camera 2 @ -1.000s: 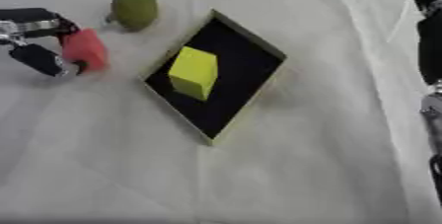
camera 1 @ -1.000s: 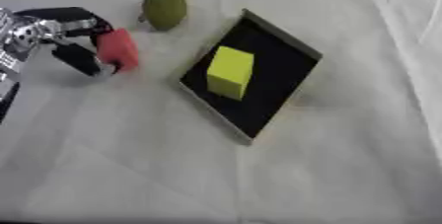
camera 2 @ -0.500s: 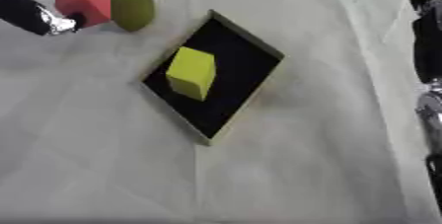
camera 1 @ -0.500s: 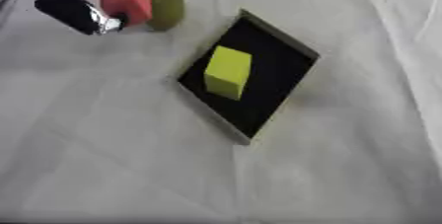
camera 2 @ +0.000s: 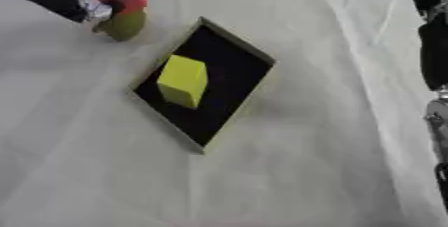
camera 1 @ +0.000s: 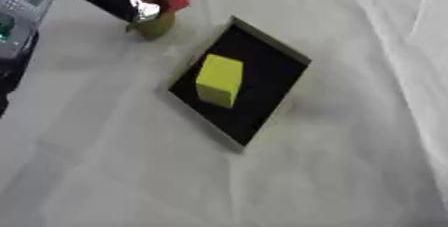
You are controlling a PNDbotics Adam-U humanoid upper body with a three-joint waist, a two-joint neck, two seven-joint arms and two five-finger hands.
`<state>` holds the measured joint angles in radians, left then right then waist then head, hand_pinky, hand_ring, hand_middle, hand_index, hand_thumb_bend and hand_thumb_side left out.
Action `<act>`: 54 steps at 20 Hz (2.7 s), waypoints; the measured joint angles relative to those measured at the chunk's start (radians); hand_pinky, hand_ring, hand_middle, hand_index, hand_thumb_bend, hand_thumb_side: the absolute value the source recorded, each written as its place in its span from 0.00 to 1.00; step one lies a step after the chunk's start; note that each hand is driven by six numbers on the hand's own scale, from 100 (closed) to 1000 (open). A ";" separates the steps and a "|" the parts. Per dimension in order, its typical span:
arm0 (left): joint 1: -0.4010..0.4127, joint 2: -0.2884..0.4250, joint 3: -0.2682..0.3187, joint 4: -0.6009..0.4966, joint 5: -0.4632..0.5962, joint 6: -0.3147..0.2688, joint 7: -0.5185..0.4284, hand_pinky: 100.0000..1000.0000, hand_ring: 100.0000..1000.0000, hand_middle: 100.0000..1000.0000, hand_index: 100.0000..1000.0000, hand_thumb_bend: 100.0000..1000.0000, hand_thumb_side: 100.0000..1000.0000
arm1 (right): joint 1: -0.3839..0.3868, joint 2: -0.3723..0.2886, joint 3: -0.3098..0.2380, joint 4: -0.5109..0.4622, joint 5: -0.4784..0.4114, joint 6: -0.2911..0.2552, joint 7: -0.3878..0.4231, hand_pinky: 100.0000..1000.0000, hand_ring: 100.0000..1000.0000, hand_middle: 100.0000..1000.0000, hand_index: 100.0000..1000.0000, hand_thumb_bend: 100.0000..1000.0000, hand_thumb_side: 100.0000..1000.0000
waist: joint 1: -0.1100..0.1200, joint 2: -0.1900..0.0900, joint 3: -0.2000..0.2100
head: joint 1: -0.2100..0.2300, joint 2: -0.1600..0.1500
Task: Pick up objects on the table and place them in the box.
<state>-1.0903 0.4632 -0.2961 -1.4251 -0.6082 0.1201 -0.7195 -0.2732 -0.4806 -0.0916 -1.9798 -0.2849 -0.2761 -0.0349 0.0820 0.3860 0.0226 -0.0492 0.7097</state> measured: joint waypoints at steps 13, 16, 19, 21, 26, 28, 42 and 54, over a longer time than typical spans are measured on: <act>-0.038 -0.101 -0.039 0.167 -0.101 -0.091 0.075 0.83 0.69 0.51 0.72 0.12 0.36 | -0.031 0.000 0.019 0.000 -0.013 0.011 0.028 0.84 0.87 0.67 0.76 0.00 0.63 | 0.019 0.012 -0.065 | 0.033 -0.017; -0.039 -0.122 -0.044 0.210 -0.121 -0.113 0.078 0.84 0.70 0.52 0.72 0.15 0.37 | -0.035 0.000 0.019 0.000 -0.017 0.011 0.030 0.84 0.87 0.67 0.76 0.00 0.63 | 0.021 0.016 -0.073 | 0.037 -0.017; -0.039 -0.133 -0.049 0.240 -0.139 -0.131 0.074 0.84 0.70 0.52 0.72 0.17 0.38 | -0.036 0.001 0.019 0.000 -0.018 0.012 0.031 0.84 0.87 0.67 0.76 0.00 0.63 | 0.024 0.017 -0.078 | 0.038 -0.017; -0.039 -0.141 -0.051 0.257 -0.153 -0.142 0.070 0.84 0.71 0.53 0.73 0.20 0.39 | -0.041 0.001 0.019 0.000 -0.019 0.012 0.031 0.84 0.87 0.67 0.76 0.00 0.63 | 0.027 0.021 -0.078 | 0.038 -0.017; -0.038 -0.158 -0.053 0.292 -0.173 -0.167 0.070 0.87 0.78 0.67 0.84 0.28 0.51 | -0.044 0.002 0.019 0.000 -0.022 0.014 0.033 0.84 0.87 0.67 0.76 0.00 0.64 | 0.028 0.025 -0.084 | 0.038 -0.017; -0.037 -0.163 -0.053 0.304 -0.171 -0.177 0.071 0.89 0.81 0.72 0.88 0.33 0.55 | -0.044 0.004 0.019 0.000 -0.022 0.015 0.033 0.84 0.87 0.67 0.75 0.00 0.64 | 0.029 0.028 -0.084 | 0.038 -0.017; -0.036 -0.164 -0.041 0.267 -0.145 -0.207 0.058 0.98 0.90 0.83 0.95 0.52 0.62 | -0.041 0.009 0.019 0.000 -0.022 0.021 0.030 0.84 0.87 0.67 0.75 0.00 0.64 | 0.032 0.028 -0.077 | 0.031 -0.015; -0.030 -0.098 -0.002 0.079 -0.027 -0.125 0.064 0.95 0.87 0.80 0.93 0.36 0.62 | -0.023 0.009 0.018 0.000 -0.022 0.024 0.028 0.84 0.87 0.67 0.75 0.00 0.63 | 0.032 0.027 -0.049 | 0.022 0.004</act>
<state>-1.1204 0.3656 -0.2983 -1.3457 -0.6350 -0.0049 -0.6554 -0.2961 -0.4715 -0.0734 -1.9798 -0.3065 -0.2524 -0.0073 0.1135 0.4133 -0.0268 -0.0274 0.7134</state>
